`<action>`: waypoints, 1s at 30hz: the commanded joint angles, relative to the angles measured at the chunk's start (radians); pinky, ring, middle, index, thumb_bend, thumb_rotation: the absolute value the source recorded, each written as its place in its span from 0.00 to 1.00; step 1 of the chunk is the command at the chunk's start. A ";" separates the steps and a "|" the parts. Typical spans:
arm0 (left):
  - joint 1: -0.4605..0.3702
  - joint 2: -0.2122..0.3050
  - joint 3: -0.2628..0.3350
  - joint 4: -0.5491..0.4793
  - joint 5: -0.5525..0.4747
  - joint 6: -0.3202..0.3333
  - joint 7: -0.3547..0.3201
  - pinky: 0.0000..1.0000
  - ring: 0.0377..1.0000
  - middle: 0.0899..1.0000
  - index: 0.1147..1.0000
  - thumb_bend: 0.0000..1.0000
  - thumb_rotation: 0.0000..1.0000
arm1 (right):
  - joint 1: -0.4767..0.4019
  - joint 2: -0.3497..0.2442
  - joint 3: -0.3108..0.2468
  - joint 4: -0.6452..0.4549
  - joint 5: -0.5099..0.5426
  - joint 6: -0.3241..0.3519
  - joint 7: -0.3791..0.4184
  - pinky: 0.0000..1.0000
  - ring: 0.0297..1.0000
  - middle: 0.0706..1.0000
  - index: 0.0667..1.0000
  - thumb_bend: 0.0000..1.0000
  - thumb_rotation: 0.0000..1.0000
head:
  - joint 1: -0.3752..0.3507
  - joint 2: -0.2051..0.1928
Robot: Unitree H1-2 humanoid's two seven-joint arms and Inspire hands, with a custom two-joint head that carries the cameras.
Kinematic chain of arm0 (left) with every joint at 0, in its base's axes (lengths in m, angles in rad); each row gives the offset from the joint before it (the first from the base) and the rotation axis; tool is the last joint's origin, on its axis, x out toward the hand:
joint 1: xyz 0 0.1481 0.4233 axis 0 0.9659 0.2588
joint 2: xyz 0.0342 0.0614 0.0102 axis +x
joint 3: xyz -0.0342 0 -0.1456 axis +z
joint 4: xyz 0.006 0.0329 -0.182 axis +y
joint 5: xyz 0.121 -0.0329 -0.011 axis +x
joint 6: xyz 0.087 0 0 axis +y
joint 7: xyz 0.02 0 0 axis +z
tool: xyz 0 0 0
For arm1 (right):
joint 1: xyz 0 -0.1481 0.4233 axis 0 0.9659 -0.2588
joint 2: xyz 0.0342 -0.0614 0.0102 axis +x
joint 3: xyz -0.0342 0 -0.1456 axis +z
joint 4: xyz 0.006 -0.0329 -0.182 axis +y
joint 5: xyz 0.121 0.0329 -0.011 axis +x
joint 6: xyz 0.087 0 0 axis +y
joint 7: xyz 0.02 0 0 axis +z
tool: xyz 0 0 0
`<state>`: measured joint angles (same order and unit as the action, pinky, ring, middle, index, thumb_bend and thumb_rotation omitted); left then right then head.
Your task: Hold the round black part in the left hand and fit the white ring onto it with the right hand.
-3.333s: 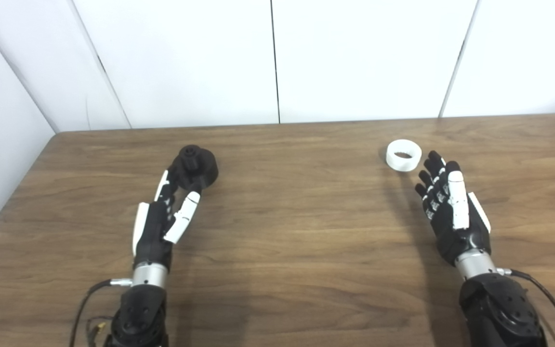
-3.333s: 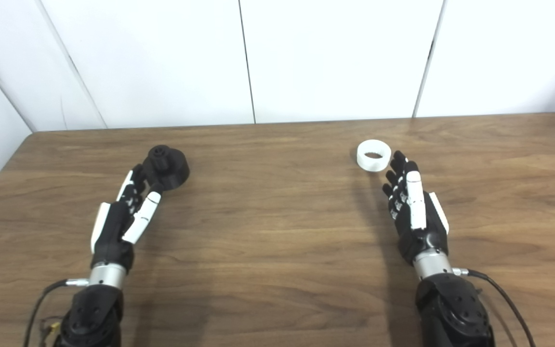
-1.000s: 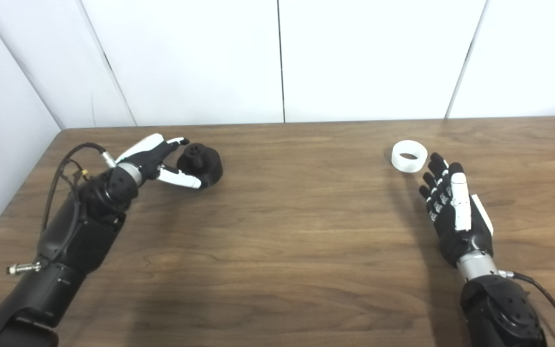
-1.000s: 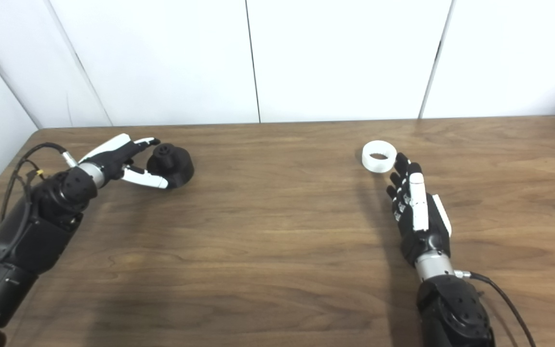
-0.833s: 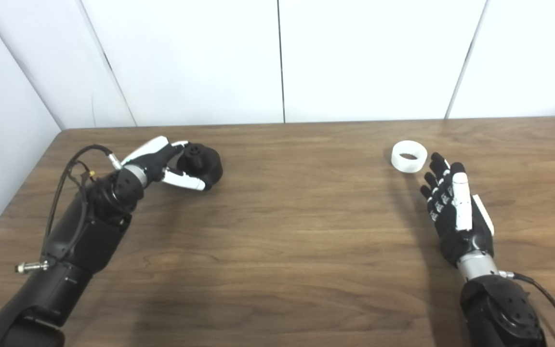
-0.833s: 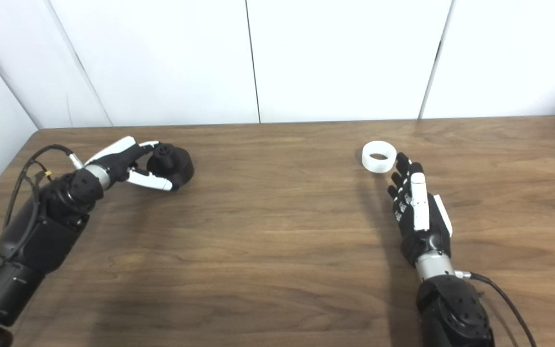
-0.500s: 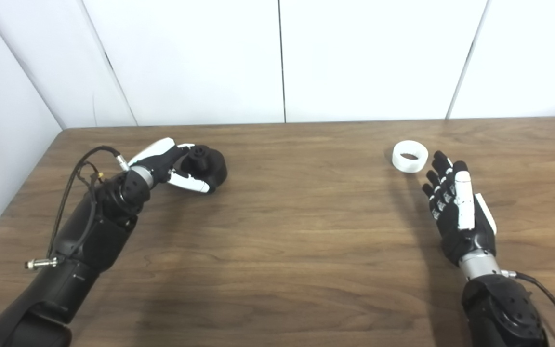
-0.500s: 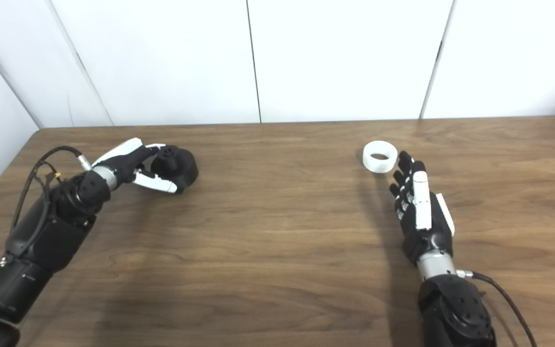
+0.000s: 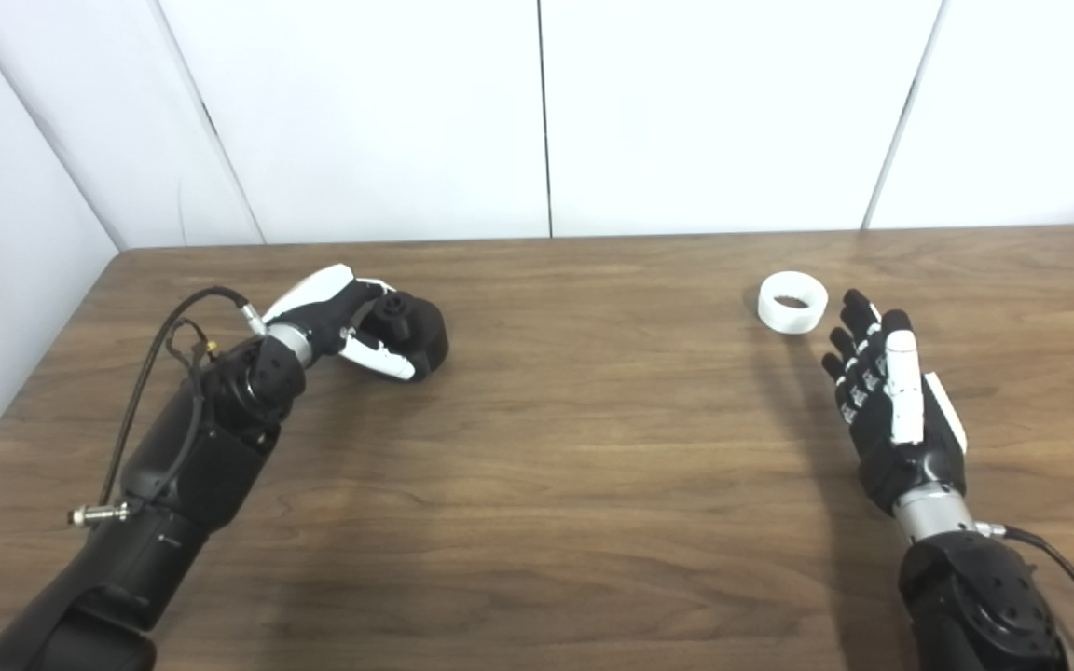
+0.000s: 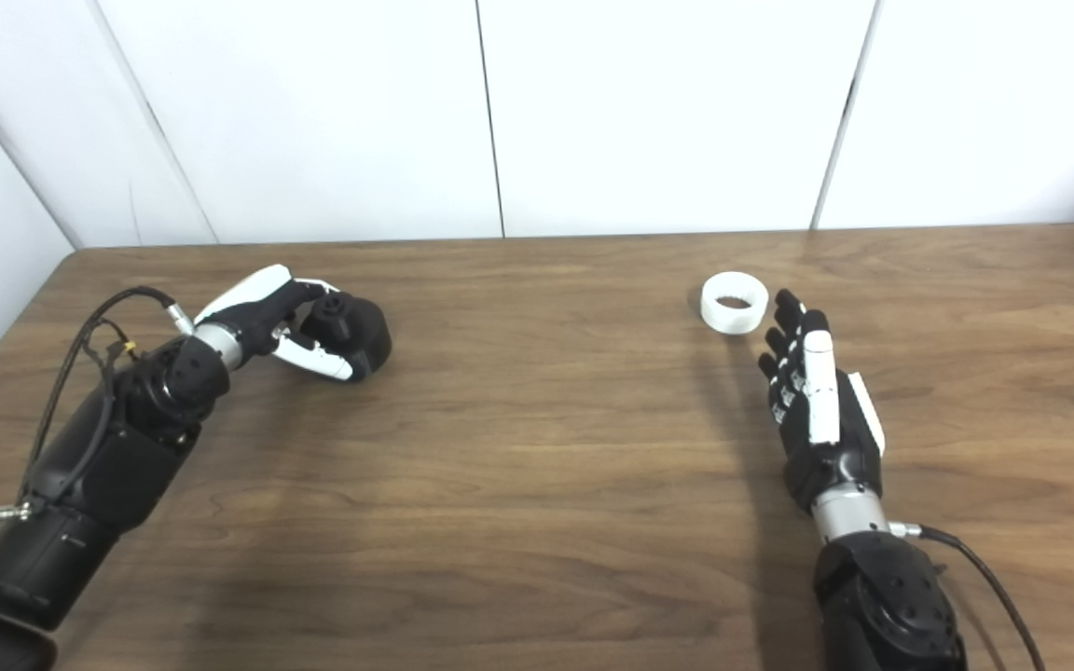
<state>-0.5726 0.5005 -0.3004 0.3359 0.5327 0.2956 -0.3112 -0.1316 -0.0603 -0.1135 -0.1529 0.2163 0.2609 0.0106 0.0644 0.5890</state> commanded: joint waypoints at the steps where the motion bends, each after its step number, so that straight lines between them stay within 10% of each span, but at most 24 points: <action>1: -0.034 0.017 0.024 -0.010 0.009 -0.037 0.050 0.86 0.97 0.90 0.69 0.91 0.26 | -0.032 -0.005 -0.001 -0.029 0.010 -0.035 0.017 1.00 1.00 1.00 0.96 0.52 1.00 | 0.001 0.001; 30: 0.058 -0.018 0.017 -0.143 0.029 -0.077 0.065 0.83 0.96 0.90 0.64 0.95 0.25 | -0.042 -0.017 0.007 -0.024 0.013 -0.022 0.034 1.00 1.00 1.00 0.97 0.53 1.00 | 0.003 0.004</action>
<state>-0.4871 0.4729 -0.2919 0.2275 0.5517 0.2215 -0.2484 -0.1332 -0.0762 -0.1101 -0.1523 0.2215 0.2614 0.0310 0.0660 0.5921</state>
